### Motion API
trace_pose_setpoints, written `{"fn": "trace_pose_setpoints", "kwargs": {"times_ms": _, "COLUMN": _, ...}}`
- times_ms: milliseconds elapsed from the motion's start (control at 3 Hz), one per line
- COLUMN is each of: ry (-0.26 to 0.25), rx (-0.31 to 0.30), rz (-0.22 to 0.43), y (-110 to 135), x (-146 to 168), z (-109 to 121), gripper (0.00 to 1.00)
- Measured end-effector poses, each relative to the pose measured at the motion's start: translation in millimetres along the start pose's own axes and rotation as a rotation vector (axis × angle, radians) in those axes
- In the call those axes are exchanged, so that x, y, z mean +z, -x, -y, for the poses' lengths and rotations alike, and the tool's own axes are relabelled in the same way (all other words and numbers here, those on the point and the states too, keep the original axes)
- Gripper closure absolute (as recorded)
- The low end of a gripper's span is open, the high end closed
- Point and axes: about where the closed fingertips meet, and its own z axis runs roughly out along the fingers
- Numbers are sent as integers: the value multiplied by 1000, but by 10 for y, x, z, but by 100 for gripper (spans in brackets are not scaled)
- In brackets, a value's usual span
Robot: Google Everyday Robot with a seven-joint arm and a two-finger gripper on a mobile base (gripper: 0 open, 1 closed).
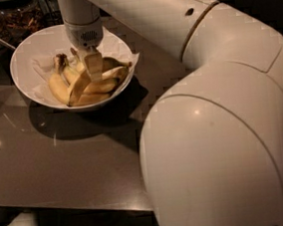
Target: Pick banana from white bowl
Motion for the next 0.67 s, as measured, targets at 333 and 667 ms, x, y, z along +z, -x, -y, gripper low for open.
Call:
{"fn": "trace_pose_setpoints", "kwargs": {"times_ms": 333, "ry": -62, "rx": 40, "rz": 45, "y": -67, "x": -260, "z": -160, "gripper": 100}}
{"fn": "trace_pose_setpoints", "kwargs": {"times_ms": 667, "ry": -92, "rx": 54, "rz": 78, "y": -104, "x": -486, "z": -300, "gripper": 100}}
